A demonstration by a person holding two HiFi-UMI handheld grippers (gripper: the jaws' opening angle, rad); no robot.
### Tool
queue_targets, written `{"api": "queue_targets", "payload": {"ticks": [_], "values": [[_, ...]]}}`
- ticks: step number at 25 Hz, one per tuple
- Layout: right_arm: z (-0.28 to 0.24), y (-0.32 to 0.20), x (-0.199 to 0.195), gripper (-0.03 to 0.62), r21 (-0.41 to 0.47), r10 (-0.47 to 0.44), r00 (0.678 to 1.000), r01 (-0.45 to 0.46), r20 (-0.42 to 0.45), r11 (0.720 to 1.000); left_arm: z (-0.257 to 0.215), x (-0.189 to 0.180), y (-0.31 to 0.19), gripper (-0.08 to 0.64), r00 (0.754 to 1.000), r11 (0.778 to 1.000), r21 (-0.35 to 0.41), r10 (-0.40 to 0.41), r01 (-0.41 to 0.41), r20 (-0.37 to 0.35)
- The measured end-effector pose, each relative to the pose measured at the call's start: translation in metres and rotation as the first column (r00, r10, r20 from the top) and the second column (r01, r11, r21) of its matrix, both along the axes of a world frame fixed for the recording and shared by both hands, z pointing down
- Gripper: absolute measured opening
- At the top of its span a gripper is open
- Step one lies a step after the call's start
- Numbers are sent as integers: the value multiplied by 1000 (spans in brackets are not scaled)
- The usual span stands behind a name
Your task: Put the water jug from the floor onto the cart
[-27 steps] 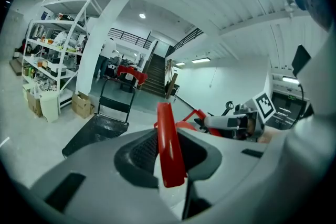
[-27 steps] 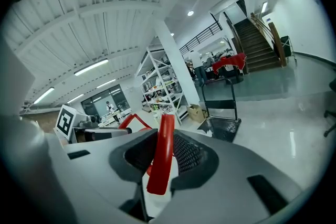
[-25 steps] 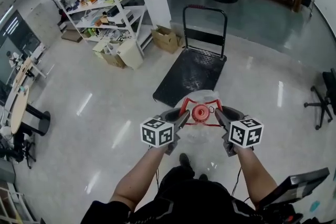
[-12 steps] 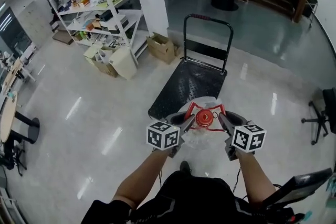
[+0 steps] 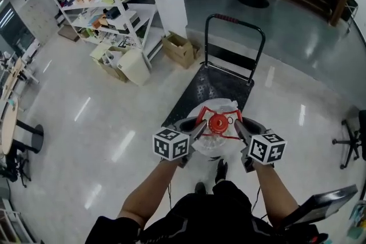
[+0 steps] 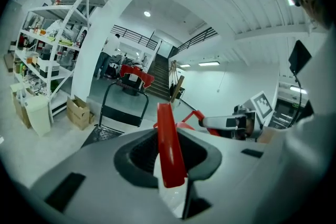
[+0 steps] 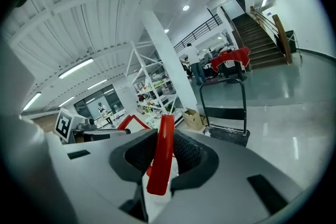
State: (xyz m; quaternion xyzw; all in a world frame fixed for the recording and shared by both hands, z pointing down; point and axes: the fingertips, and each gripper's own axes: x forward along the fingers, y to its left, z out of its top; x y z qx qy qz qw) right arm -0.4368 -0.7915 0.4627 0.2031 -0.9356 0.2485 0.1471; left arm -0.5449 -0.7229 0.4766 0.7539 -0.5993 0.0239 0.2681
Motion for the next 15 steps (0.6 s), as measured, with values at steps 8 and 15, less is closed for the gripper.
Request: {"api": "queue_targets", "payload": {"ticks": [8,15], "values": [[20,-89,-61,89,-62,-109,994,111,32,992,16,-58,-78,77,994,991,-78,-112,113,11],[51,-140,-110,89,-82,-127,992,126,-12,989,49,-104,-123,77,989,982,-119,-149,145,-23]]}}
